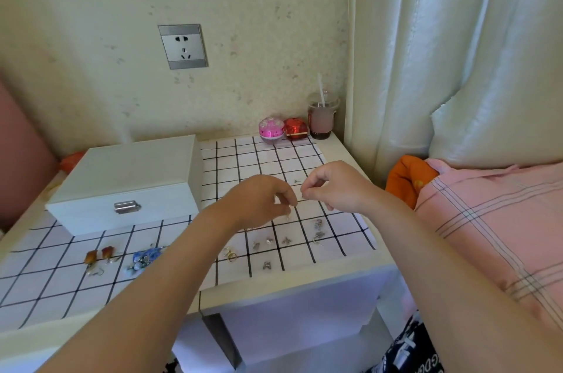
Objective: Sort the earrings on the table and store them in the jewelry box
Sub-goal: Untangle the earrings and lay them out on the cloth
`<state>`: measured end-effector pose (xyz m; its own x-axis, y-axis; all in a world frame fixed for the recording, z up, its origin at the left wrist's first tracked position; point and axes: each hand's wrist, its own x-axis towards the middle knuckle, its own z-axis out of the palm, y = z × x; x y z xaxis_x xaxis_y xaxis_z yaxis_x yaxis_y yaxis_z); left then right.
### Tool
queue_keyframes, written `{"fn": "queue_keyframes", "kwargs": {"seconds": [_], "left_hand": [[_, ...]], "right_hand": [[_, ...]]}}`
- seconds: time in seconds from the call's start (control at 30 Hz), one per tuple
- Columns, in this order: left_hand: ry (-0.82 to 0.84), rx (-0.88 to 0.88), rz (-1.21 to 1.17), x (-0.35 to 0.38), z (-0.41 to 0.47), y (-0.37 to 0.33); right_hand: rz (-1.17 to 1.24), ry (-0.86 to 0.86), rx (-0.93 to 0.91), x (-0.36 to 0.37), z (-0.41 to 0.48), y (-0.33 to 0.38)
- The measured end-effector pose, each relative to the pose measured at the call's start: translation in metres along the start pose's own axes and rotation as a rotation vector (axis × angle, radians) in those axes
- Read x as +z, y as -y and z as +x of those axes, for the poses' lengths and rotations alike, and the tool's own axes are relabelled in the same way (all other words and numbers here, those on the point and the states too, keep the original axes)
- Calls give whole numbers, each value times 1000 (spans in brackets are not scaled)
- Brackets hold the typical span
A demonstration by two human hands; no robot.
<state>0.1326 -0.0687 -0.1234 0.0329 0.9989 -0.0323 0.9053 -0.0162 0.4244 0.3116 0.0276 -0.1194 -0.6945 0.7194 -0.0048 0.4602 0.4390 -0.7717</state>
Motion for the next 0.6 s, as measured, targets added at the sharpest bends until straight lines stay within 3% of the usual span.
{"fn": "queue_keyframes", "kwargs": {"seconds": [0.4,0.6], "left_hand": [[158,-30,264,12,-15,-3],[141,-38,212,17,-14,-2]], "right_hand": [[-273,290,-15,25,1,8],[-323,354,11,26,1,8]]}}
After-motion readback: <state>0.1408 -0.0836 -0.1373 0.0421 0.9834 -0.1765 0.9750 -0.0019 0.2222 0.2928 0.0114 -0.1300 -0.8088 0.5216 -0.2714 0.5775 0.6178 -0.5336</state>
